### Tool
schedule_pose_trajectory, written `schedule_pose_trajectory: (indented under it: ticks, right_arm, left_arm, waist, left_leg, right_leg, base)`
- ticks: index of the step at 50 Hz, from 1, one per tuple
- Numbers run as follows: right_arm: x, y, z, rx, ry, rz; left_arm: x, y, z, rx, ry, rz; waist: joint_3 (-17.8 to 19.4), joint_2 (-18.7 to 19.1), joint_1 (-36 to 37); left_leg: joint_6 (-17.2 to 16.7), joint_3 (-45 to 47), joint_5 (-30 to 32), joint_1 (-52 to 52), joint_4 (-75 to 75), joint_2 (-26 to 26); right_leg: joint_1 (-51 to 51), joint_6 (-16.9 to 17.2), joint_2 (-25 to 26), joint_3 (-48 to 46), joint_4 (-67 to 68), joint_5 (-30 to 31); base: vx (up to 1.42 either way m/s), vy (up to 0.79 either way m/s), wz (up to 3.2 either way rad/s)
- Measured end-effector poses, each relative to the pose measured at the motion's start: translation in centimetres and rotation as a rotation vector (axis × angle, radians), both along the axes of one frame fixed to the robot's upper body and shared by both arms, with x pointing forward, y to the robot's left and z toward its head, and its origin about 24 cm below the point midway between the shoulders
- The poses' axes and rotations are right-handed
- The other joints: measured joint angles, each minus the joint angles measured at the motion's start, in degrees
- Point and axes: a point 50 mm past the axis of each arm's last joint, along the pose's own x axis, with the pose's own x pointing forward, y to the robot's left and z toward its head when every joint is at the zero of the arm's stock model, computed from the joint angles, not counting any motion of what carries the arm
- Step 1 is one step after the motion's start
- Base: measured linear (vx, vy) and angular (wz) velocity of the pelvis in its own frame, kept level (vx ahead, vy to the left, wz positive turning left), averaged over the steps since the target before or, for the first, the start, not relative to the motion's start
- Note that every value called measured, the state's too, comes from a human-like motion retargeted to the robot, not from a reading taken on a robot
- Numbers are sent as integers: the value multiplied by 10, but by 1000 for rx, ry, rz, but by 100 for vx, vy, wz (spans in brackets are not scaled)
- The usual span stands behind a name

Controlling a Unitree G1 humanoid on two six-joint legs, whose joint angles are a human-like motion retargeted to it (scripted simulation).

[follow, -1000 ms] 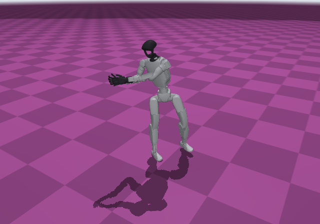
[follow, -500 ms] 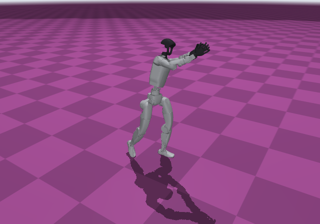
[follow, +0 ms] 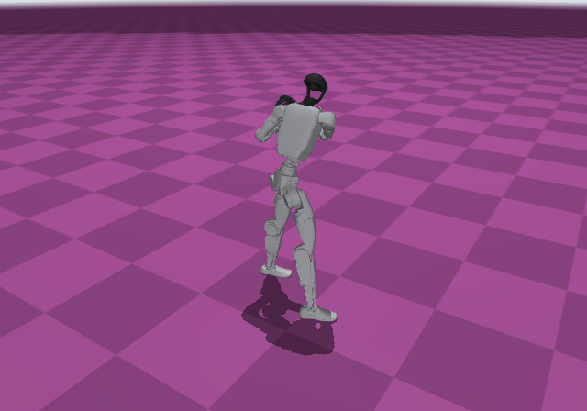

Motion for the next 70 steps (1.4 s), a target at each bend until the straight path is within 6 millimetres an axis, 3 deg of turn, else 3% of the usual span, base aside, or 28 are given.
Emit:
schedule_pose_trajectory:
  ticks: [3,5,7,10,13,15,17,19,21,23,25,26,28,30,33,37,40,43,46,50,54,57,60,63,65,70]
  right_arm:
    - [-41,-25,62,157,-382,44]
    - [-68,-37,90,222,-630,48]
    - [-92,-41,112,254,-849,17]
    - [-111,-41,127,236,-1033,-37]
    - [-115,-41,132,214,-1133,-57]
    - [-111,-41,139,199,-1167,-95]
    - [-90,-40,143,138,-1053,-150]
    - [-46,-41,149,92,-837,-260]
    - [26,-48,151,98,-536,-467]
    - [117,-67,124,119,-159,-764]
    - [194,-102,54,61,260,-1056]
    - [217,-122,12,-3,474,-1114]
    - [239,-161,-70,-100,859,-1132]
    - [238,-192,-137,-110,1073,-1125]
    - [213,-231,-228,-117,1238,-1187]
    - [141,-301,-332,-55,1657,-1205]
    - [76,-326,-374,66,1789,-1279]
    - [35,-326,-389,119,1819,-1339]
    - [27,-325,-386,78,1755,-1347]
    - [58,-319,-359,60,1582,-1293]
    - [91,-292,-329,137,1455,-1216]
    - [105,-271,-312,227,1407,-1167]
    - [114,-254,-300,307,1391,-1145]
    - [123,-235,-289,277,1366,-1102]
    - [133,-222,-280,174,1295,-1066]
    - [156,-166,-241,-161,988,-928]
  left_arm:
    - [-11,-38,71,147,-342,78]
    - [-20,-62,111,161,-565,74]
    - [-32,-88,148,129,-770,-8]
    - [-47,-119,189,103,-941,-63]
    - [-55,-130,211,104,-1021,25]
    - [-51,-132,216,104,-1025,72]
    - [-32,-130,216,88,-935,36]
    - [5,-127,215,50,-747,-72]
    - [62,-130,205,-3,-472,-296]
    - [136,-145,171,-112,-117,-662]
    - [204,-166,98,-196,367,-937]
    - [221,-179,52,-135,645,-946]
    - [226,-194,-35,-18,1101,-859]
    - [211,-220,-102,-18,1321,-781]
    - [171,-262,-179,-168,1466,-903]
    - [92,-300,-270,-90,1742,-1106]
    - [38,-321,-304,-79,1844,-1170]
    - [16,-326,-314,-121,1866,-1209]
    - [15,-320,-315,-118,1837,-1258]
    - [40,-304,-300,40,1711,-1291]
    - [69,-281,-274,108,1542,-1236]
    - [87,-263,-255,192,1455,-1182]
    - [101,-252,-238,248,1408,-1152]
    - [113,-240,-223,204,1353,-1112]
    - [117,-225,-217,140,1319,-1092]
    - [118,-162,-209,-25,1199,-1024]
  waist:
    - [-84,-33,-35]
    - [-125,-59,-78]
    - [-161,-79,-113]
    - [-207,-95,-169]
    - [-252,-89,-229]
    - [-284,-63,-271]
    - [-306,-18,-316]
    - [-307,30,-366]
    - [-286,67,-419]
    - [-248,89,-464]
    - [-202,97,-503]
    - [-178,93,-525]
    - [-127,77,-576]
    - [-78,47,-638]
    - [-6,-11,-716]
    - [47,-104,-727]
    - [64,-152,-677]
    - [72,-161,-624]
    - [72,-141,-574]
    - [72,-105,-526]
    - [47,-69,-499]
    - [20,-57,-469]
    - [8,-42,-402]
    - [-4,-12,-313]
    - [-16,8,-259]
    - [-41,33,-172]
  left_leg:
    - [7,11,-20,21,12,5]
    - [21,7,-30,52,21,-11]
    - [10,19,-38,75,34,1]
    - [-26,55,-36,112,69,12]
    - [-68,110,-16,136,121,2]
    - [-90,147,1,145,155,-10]
    - [-106,175,20,153,183,-26]
    - [-116,187,41,168,200,-48]
    - [-124,190,64,182,216,-75]
    - [-134,191,86,182,253,-98]
    - [-150,192,107,157,320,-120]
    - [-155,198,113,129,363,-135]
    - [-156,231,110,64,447,-158]
    - [-129,295,83,-5,513,-163]
    - [-90,375,10,-73,560,-106]
    - [-73,418,-67,-113,508,-27]
    - [-56,415,-70,-134,394,22]
    - [-30,396,-35,-147,235,73]
    - [-27,375,-14,-138,104,121]
    - [-53,352,10,-89,21,149]
    - [-44,376,87,-50,-8,157]
    - [-29,375,79,-54,-2,129]
    - [-19,374,60,-64,13,98]
    - [-18,383,58,-72,10,89]
    - [-17,391,60,-77,3,93]
    - [-28,404,62,-85,-8,110]
  right_leg:
    - [-2,0,-22,-142,-6,59]
    - [19,-4,-52,-232,11,50]
    - [26,-42,-38,-265,39,-8]
    - [31,-82,-10,-216,76,-90]
    - [19,-79,26,-108,79,-118]
    - [0,-70,60,-31,71,-121]
    - [-16,-63,99,46,59,-116]
    - [-18,-49,129,113,44,-108]
    - [-11,-23,150,170,28,-98]
    - [3,-2,173,216,10,-87]
    - [14,0,196,253,-7,-76]
    - [17,0,194,269,-17,-70]
    - [21,0,176,297,-35,-63]
    - [25,0,133,318,-52,-67]
    - [40,-38,114,335,-58,-88]
    - [54,-61,118,385,-51,-110]
    - [41,-57,121,436,-48,-115]
    - [24,-45,128,470,-57,-117]
    - [26,-36,148,490,-59,-125]
    - [63,-43,172,505,-59,-142]
    - [90,-79,171,513,-52,-173]
    - [85,-82,149,492,-25,-195]
    - [75,-82,117,384,13,-215]
    - [68,-81,88,209,49,-241]
    - [66,-99,81,116,73,-247]
    - [73,-130,110,21,150,-252]
  base:
    - [45,-45,67]
    - [54,-28,31]
    - [48,-43,-75]
    - [47,-45,-175]
    - [46,-34,-281]
    - [41,-22,-359]
    - [35,-12,-378]
    - [29,-3,-346]
    - [21,3,-298]
    - [13,-4,-266]
    - [7,-8,-223]
    - [5,5,-167]
    - [5,27,-101]
    - [8,44,-44]
    - [15,28,-57]
    - [18,15,-124]
    - [18,18,-151]
    - [18,27,-123]
    - [21,36,-97]
    - [21,42,-62]
    - [18,48,-13]
    - [15,44,33]
    - [11,38,32]
    - [6,32,-9]
    - [3,28,-34]
    - [-1,20,-32]
